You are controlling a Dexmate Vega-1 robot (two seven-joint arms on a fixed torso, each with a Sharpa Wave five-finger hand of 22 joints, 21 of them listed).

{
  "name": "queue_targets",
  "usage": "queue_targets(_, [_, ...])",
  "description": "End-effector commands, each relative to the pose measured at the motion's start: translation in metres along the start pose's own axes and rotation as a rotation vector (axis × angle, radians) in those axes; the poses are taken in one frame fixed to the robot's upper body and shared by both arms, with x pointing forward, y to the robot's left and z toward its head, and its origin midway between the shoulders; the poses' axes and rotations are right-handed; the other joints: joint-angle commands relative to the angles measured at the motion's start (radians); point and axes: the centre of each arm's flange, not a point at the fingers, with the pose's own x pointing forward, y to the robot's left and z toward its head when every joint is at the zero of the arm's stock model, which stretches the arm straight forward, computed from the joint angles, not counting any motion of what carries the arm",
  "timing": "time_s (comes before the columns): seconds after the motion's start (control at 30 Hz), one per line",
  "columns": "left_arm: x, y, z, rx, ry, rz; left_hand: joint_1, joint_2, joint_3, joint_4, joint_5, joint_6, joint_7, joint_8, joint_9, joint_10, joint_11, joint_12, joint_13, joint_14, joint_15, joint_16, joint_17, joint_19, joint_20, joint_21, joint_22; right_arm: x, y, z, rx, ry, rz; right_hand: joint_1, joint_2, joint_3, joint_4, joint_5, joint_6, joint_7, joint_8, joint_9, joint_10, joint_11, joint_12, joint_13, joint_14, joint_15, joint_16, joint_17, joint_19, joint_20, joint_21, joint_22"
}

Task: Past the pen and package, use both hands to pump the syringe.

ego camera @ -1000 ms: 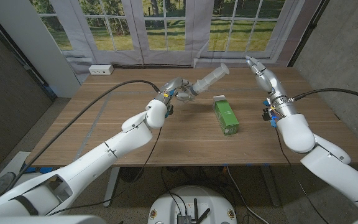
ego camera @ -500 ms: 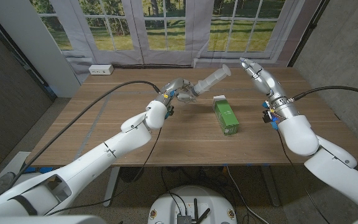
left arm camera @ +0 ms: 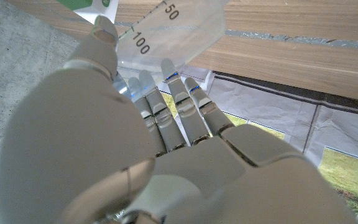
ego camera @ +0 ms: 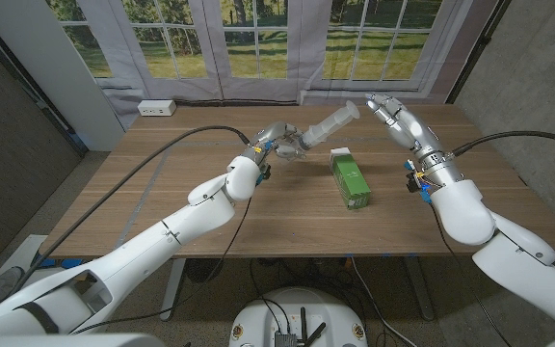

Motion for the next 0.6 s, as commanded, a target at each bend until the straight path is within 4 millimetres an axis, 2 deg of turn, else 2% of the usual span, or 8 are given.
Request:
queue_targets(0.03, [0.0003,-0.0036,-0.0004,-0.008,-0.004,0.001,-0.015,0.13,0.022,0.014,0.006,0.078,0.005,0.002,0.004,0.036,-0.039,0.006,0.005,0.037,-0.144,0.009,0.005,0.003,-0.145,-0.002,0.002,0.0015,0.0056,0.0051,-0.044,-0.02,0.032,0.01,-0.001,0.003,-0.008,0.0,0.008,-0.003,-0.001,0.006,0.011,-0.008,0.002,0.002,-0.006,-0.002,0.008,0.003,-0.004,-0.001,0.005,0.006])
queue_targets(0.27, [0.0024,-0.0043,-0.0003,-0.01,-0.009,-0.004,-0.014,0.131,0.024,0.013,0.006,0.077,0.006,0.002,0.004,0.035,-0.039,0.006,0.005,0.039,-0.146,0.011,0.005,0.002,-0.145,-0.002,0.002,0.0038,0.0093,0.0056,-0.068,-0.021,0.056,0.011,0.001,0.003,-0.013,-0.002,0.006,-0.017,-0.006,0.006,0.017,-0.007,0.003,0.002,-0.006,-0.001,0.011,0.004,-0.006,0.0,0.005,0.006])
queue_targets(0.6, [0.0032,-0.0048,-0.0003,-0.013,-0.013,-0.006,-0.015,0.133,0.028,0.012,0.006,0.076,0.006,0.001,0.004,0.036,-0.039,0.007,0.005,0.039,-0.145,0.011,0.005,0.002,-0.144,-0.002,0.002,0.0082,0.0128,0.0058,-0.093,-0.03,0.084,0.011,0.003,0.002,-0.016,-0.003,0.005,-0.017,-0.009,0.006,0.025,-0.005,0.005,0.003,-0.006,-0.007,0.013,0.005,-0.007,0.001,0.006,0.006])
